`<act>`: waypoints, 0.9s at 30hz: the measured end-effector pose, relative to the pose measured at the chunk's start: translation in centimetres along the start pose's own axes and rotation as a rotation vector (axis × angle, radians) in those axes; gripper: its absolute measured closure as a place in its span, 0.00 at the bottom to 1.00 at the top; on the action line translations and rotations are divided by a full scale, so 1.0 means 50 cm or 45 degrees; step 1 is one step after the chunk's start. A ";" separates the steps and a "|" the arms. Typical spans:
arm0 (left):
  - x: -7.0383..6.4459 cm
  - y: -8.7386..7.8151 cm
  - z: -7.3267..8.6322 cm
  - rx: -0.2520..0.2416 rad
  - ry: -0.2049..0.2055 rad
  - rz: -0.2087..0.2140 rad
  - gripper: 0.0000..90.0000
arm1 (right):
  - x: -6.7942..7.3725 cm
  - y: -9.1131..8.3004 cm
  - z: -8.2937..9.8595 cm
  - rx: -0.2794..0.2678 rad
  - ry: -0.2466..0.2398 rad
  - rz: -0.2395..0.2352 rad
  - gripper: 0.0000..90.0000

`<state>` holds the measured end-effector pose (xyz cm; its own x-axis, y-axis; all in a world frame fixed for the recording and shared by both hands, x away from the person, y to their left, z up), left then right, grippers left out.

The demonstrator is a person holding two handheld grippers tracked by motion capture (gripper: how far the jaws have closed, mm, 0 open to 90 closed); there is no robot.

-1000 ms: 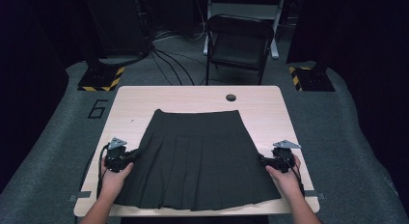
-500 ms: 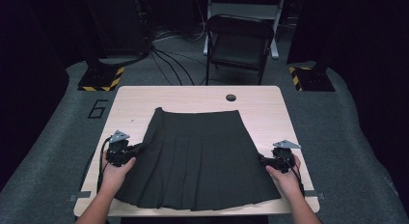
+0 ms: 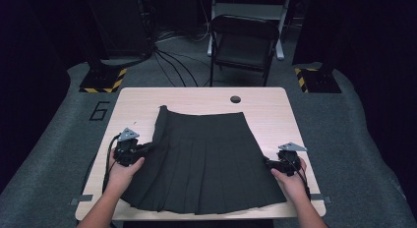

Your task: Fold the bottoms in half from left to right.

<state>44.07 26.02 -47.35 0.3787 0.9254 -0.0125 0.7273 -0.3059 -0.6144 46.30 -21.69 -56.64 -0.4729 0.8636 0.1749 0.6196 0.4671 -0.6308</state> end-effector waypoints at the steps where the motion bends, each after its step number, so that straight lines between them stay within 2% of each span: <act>1: -0.005 -0.001 -0.005 -0.005 0.000 0.004 0.92 | 0.000 0.000 0.000 0.000 0.001 0.000 0.25; 7: -0.025 -0.011 -0.030 -0.017 0.027 0.023 0.92 | 0.000 0.000 0.000 0.000 0.000 0.000 0.25; 11: -0.041 -0.018 -0.059 -0.027 0.050 0.035 0.92 | 0.000 0.000 0.000 0.000 0.001 0.000 0.25; 13: -0.045 -0.021 -0.067 -0.018 0.084 0.038 0.92 | 0.000 0.000 0.000 0.000 0.000 0.000 0.25; 16: -0.055 -0.023 -0.080 -0.013 0.106 0.031 0.92 | 0.000 0.000 0.000 0.000 0.001 0.000 0.25; 20: -0.070 -0.026 -0.095 -0.015 0.118 0.038 0.92 | 0.000 0.000 0.000 0.000 0.001 -0.001 0.25; 27: -0.102 -0.030 -0.119 -0.034 0.146 0.080 0.92 | 0.000 0.000 0.000 0.000 0.001 0.000 0.25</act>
<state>44.44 20.45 -41.67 0.4856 0.8732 0.0407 0.7146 -0.3697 -0.5939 46.29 -21.69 -56.64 -0.4726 0.8636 0.1756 0.6195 0.4673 -0.6307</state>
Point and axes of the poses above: each handheld gripper's, and its own axes: y roughly forward along the jaws, z roughly out of its underside, x roughly to its left, the point moved 6 cm from there along y, roughly forward along the jaws, and after that the axes turned 12 degrees about -z, right-handed, at the moved point
